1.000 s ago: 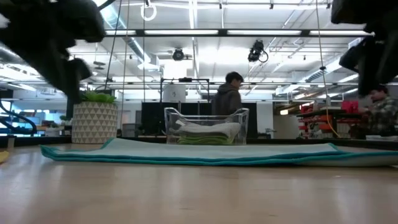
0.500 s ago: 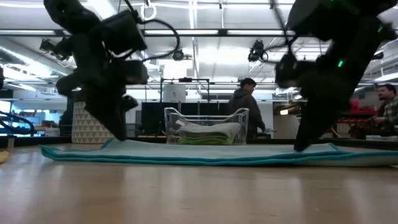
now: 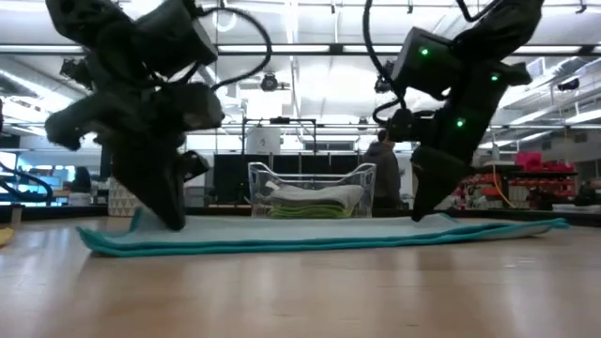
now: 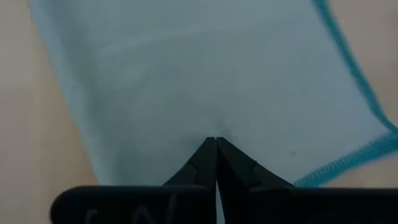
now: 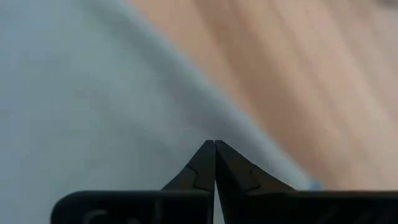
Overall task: Fold microfiber towels
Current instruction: Fold the blue microfiber cloth
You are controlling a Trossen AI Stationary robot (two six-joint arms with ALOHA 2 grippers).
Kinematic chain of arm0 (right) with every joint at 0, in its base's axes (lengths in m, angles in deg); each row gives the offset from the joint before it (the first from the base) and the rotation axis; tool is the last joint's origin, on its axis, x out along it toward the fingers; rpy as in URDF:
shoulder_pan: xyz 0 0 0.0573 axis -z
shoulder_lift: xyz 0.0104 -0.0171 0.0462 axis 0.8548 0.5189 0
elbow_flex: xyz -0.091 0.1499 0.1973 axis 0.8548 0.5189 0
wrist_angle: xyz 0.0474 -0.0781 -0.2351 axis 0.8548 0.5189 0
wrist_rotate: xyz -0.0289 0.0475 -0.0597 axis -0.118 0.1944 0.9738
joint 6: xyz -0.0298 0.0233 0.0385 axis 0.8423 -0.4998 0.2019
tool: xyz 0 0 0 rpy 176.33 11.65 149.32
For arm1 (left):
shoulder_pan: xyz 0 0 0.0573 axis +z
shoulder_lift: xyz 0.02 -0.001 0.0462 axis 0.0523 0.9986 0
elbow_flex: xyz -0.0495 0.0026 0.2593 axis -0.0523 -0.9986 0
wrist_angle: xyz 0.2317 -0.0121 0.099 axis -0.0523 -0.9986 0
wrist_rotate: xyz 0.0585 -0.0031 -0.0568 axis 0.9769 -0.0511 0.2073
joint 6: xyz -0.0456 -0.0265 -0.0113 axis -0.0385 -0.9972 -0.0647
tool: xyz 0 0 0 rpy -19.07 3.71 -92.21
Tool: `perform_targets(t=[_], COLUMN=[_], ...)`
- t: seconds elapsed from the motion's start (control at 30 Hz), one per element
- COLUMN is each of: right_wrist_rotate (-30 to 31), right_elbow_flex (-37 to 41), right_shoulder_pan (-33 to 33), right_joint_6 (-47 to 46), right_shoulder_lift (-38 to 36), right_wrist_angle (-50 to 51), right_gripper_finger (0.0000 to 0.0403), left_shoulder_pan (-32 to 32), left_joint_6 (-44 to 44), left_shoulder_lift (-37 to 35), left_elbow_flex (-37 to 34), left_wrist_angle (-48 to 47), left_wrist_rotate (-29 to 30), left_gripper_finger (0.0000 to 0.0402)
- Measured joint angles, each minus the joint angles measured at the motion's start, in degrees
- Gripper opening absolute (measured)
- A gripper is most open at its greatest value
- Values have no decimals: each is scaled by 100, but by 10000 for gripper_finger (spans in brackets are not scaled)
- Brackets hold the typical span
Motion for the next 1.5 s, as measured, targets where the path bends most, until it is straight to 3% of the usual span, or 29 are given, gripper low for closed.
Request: perform_targets(t=[0.13, 0.23, 0.33, 0.5, 0.63, 0.7, 0.9, 1.1, 1.3, 1.43, 1.5], right_wrist_rotate=[-143, -398, -576, -192, 9, -25, -6, -172, -1161, -1246, -1243], right_elbow_flex=[2, -2, -11, -11, -9, -12, -42, -2, -4, -9, -9], right_shoulder_pan=[318, 215, -109, -565, -472, -323, 255, 1021, 1685, 1351, 1032], right_joint_6=[544, 350, -190, -1358, -1901, -1963, -1362, 429, 1594, 1519, 1370], right_shoulder_lift=[-397, -851, -1146, -993, -583, -350, 243, 249, 61, -555, -797], right_wrist_angle=[-12, -77, -93, 166, 376, 383, 15, -799, -1463, -1170, -1130], right_gripper_finger=[18, 15, 12, 13, 18, 21, 23, 15, 13, 16, 15], left_shoulder_pan=[-270, -388, -404, -355, -246, -240, -373, -631, -837, -972, -1019], left_joint_6=[-261, -191, 12, 203, -66, -180, -530, -868, -974, -859, -710], left_shoulder_lift=[358, 498, 244, -462, -578, -579, -571, -571, -170, -72, -397], left_elbow_flex=[7, 271, 628, 875, 744, 587, 33, -224, -210, -36, 152], left_wrist_angle=[1015, 1041, 406, -968, -2156, -2201, -1263, -119, 1086, 779, 166], left_wrist_rotate=[-60, -121, -134, -85, 339, 417, 394, 305, 98, -201, -201], left_gripper_finger=[19, 13, 7, 14, 19, 16, 10, 10, 10, 10, 8])
